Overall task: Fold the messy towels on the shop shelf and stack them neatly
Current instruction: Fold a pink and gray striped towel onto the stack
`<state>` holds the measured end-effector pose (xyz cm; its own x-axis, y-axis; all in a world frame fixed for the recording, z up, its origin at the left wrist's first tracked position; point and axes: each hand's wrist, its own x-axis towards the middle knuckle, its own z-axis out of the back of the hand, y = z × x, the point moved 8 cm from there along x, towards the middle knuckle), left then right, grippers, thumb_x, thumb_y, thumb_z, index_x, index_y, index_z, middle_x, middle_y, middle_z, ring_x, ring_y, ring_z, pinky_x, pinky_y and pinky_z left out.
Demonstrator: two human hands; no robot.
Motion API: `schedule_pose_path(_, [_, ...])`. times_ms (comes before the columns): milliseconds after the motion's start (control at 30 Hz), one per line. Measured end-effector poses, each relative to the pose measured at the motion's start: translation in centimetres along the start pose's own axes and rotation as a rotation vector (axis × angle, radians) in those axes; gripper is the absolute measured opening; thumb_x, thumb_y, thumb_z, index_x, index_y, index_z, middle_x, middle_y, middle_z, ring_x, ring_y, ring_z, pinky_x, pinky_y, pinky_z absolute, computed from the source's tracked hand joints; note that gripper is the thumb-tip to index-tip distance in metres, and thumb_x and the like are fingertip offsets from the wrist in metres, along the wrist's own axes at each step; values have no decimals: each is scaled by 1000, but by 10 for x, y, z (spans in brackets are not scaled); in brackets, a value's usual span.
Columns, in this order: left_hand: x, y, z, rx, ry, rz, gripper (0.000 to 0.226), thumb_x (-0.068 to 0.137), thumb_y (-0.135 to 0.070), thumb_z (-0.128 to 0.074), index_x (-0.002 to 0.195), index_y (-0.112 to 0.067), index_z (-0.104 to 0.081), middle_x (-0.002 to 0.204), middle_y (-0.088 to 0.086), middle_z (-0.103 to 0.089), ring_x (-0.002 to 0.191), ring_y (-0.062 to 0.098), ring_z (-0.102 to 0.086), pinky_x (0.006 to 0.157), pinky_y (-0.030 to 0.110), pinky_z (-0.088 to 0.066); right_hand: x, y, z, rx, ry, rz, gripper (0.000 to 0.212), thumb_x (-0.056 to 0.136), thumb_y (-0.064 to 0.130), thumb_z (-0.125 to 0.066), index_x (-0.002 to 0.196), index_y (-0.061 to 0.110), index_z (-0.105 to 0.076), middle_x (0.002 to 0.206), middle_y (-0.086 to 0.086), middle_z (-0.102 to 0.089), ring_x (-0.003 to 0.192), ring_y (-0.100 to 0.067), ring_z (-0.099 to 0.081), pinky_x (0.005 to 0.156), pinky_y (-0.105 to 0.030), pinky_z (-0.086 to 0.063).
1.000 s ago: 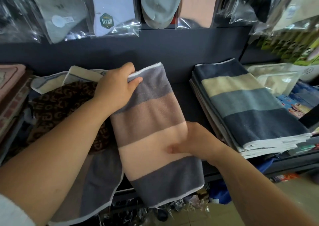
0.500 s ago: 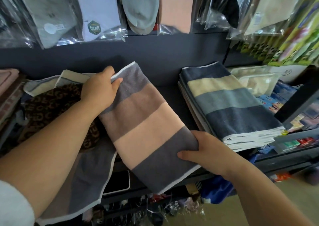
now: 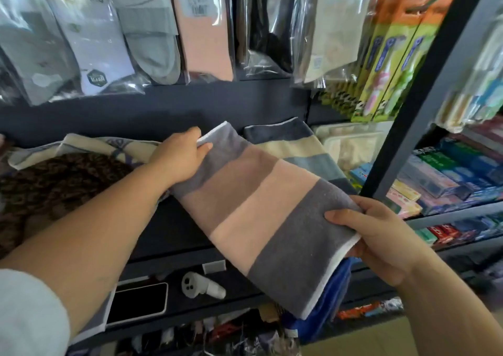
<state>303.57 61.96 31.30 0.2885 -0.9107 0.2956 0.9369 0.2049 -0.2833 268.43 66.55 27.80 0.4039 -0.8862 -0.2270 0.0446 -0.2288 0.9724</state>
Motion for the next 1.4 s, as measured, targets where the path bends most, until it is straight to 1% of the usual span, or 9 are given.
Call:
schedule_pose_path(133, [12, -29, -9, -24, 14, -11, 38, 101, -44, -49, 75, -21, -33, 74, 1, -45, 73, 31, -48, 62, 38, -35, -1, -3, 28, 70, -45, 0, 43, 75, 14, -70, 115, -2, -67, 107, -26, -72, 96, -45, -70, 88, -61, -53])
schedule_pose_path(300, [43, -60, -8, -15, 12, -59, 37, 102, -46, -47, 75, -22, -35, 77, 2, -50, 68, 22, -49, 58, 38, -36, 11, 2, 42, 179, -58, 50, 42, 76, 14, -68, 115, -2, -67, 102, -21, -74, 83, -31, -74, 59, -38, -60])
schedule_pose_path(400, [69, -65, -18, -33, 21, -69, 36, 102, -46, -47, 76, -22, -37, 78, 3, -52, 68, 23, -51, 59, 38, -37, 21, 8, 44, 291, -87, 90, 30, 80, 10, -63, 108, 0, -70, 96, -17, -75, 75, -26, -74, 55, -31, -58])
schedule_pose_path(633, [140, -96, -54, -134, 33, -203, 36, 100, -45, -51, 77, -21, -38, 75, 2, -51, 73, 29, -51, 63, 38, -37, 37, 3, 51, 305, -342, 132, 21, 95, 7, -59, 111, -2, -69, 100, -20, -75, 85, -33, -74, 65, -38, -61])
schedule_pose_path(733, [162, -117, -66, -172, 38, -268, 31, 100, -42, -53, 83, -18, -43, 79, 5, -52, 75, 31, -51, 63, 37, -34, 37, -2, 54, 208, -501, 155, 12, 94, 6, -64, 99, 9, -74, 93, -18, -76, 84, -33, -74, 71, -47, -61])
schedule_pose_path(867, [177, -131, -95, -146, 97, -321, 30, 98, -43, -57, 85, -17, -50, 86, 10, -59, 76, 30, -53, 64, 34, -33, 37, -15, 54, 45, -637, 132, 16, 84, 10, -78, 92, 24, -74, 90, -11, -75, 78, -28, -75, 64, -42, -62])
schedule_pose_path(1033, [176, -140, -117, 38, 141, -453, 31, 98, -46, -55, 83, -20, -50, 103, 18, -69, 91, 39, -63, 67, 37, -40, 32, -18, 52, -101, -669, 67, 30, 80, 12, -82, 104, 25, -68, 95, -3, -73, 70, -21, -74, 59, -38, -63])
schedule_pose_path(1267, [187, -161, -79, 157, -103, -551, 37, 101, -40, -53, 110, -6, -60, 108, 25, -67, 96, 45, -64, 67, 39, -36, 37, 10, 43, -331, -709, 157, 29, 84, 15, -79, 106, 28, -64, 89, 8, -71, 58, -16, -72, 56, -35, -62])
schedule_pose_path(1400, [180, -167, -101, 269, -24, -599, 35, 100, -44, -53, 106, -10, -58, 109, 19, -68, 98, 40, -65, 67, 36, -38, 38, 6, 45, -519, -733, 116, 31, 83, 21, -79, 108, 30, -62, 88, 7, -71, 54, -14, -71, 59, -36, -60])
